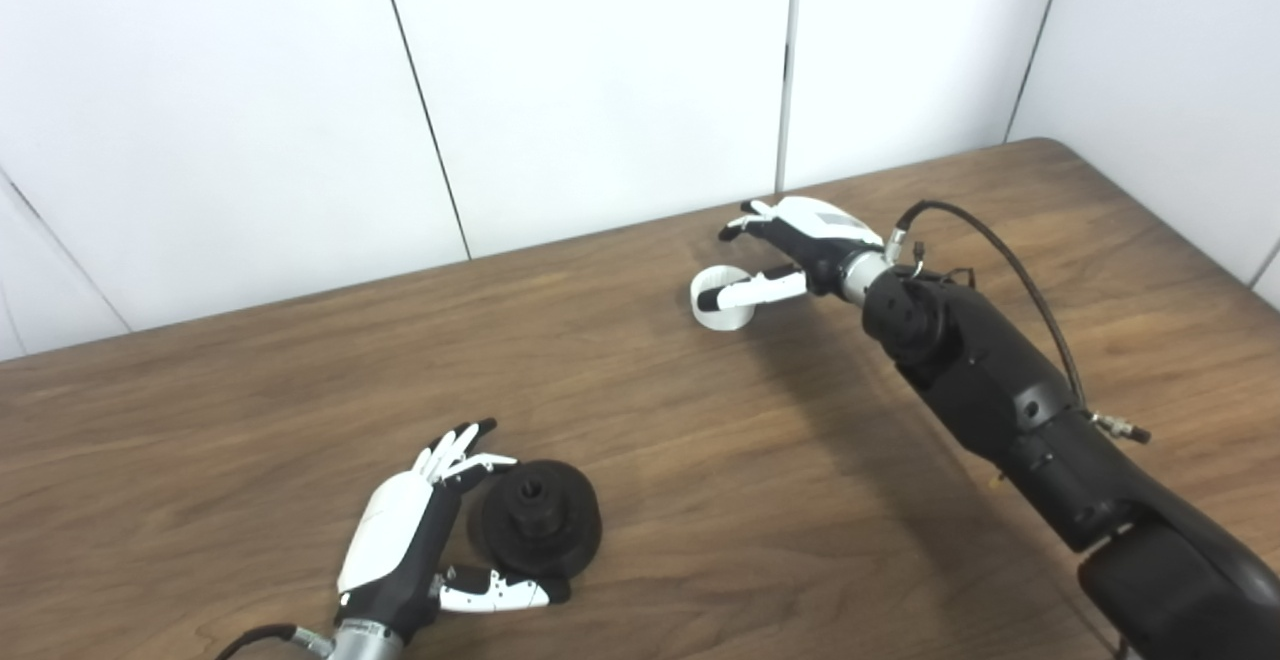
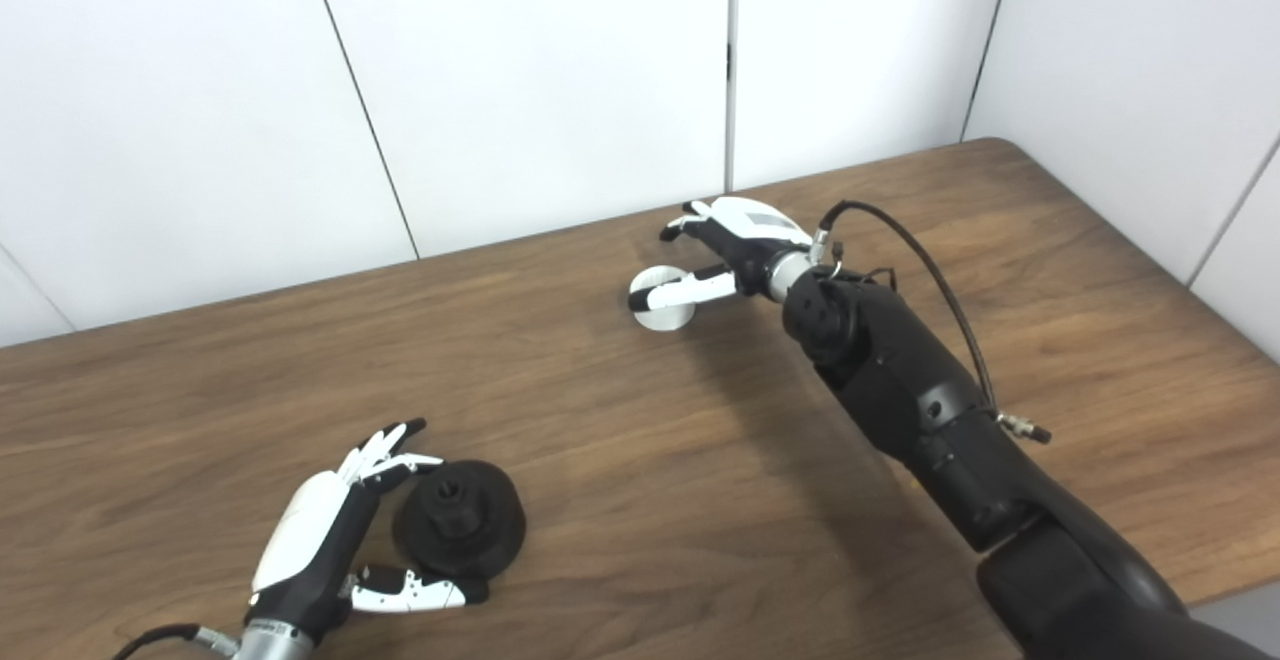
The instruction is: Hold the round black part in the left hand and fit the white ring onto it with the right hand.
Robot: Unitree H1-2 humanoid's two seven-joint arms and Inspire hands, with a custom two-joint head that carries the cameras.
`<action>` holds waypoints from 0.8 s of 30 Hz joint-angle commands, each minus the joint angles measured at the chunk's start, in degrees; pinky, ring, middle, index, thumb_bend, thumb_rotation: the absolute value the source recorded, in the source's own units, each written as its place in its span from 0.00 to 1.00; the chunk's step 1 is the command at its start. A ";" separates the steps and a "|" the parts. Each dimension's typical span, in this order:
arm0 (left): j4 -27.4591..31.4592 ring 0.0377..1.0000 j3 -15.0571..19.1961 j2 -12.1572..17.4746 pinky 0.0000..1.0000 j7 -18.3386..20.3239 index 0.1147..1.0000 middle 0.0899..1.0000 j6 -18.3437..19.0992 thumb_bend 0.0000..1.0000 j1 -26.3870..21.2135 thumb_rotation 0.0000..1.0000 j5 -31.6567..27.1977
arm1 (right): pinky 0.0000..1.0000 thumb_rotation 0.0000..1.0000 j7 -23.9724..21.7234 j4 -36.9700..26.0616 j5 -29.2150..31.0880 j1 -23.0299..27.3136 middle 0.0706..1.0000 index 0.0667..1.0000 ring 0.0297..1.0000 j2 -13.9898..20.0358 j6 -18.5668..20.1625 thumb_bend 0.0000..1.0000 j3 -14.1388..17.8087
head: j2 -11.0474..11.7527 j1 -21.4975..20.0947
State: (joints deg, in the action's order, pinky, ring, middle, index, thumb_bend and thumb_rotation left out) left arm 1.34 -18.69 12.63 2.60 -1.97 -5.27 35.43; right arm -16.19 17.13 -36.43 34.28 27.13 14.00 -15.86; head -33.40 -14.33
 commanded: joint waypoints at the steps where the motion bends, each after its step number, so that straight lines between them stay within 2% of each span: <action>1: -1.24 0.98 -1.13 0.71 1.00 1.10 0.56 0.96 2.19 0.91 -0.13 0.26 3.55 | 1.00 0.82 0.24 -1.36 0.32 2.15 1.00 0.86 1.00 0.73 -0.46 1.00 0.35 | -0.08 0.01; 12: -0.79 0.99 -1.24 0.85 1.00 1.44 0.56 0.96 2.42 0.92 -0.06 0.27 3.37 | 0.99 0.76 0.91 -0.06 -0.34 0.52 1.00 0.86 1.00 -0.62 -0.29 1.00 -0.32 | -0.33 0.32; 24: -0.37 0.98 -1.20 1.17 1.00 1.44 0.56 0.96 2.67 0.92 0.20 0.26 3.19 | 0.99 0.60 3.05 2.88 -0.71 0.26 1.00 0.86 1.00 -1.33 -1.55 1.00 -1.06 | -0.41 0.33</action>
State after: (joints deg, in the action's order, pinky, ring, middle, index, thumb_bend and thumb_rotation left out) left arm 1.72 -18.89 12.67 2.48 -1.11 -5.23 35.44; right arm -14.63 19.76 -37.02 32.19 25.28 13.96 -17.08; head -33.75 -14.06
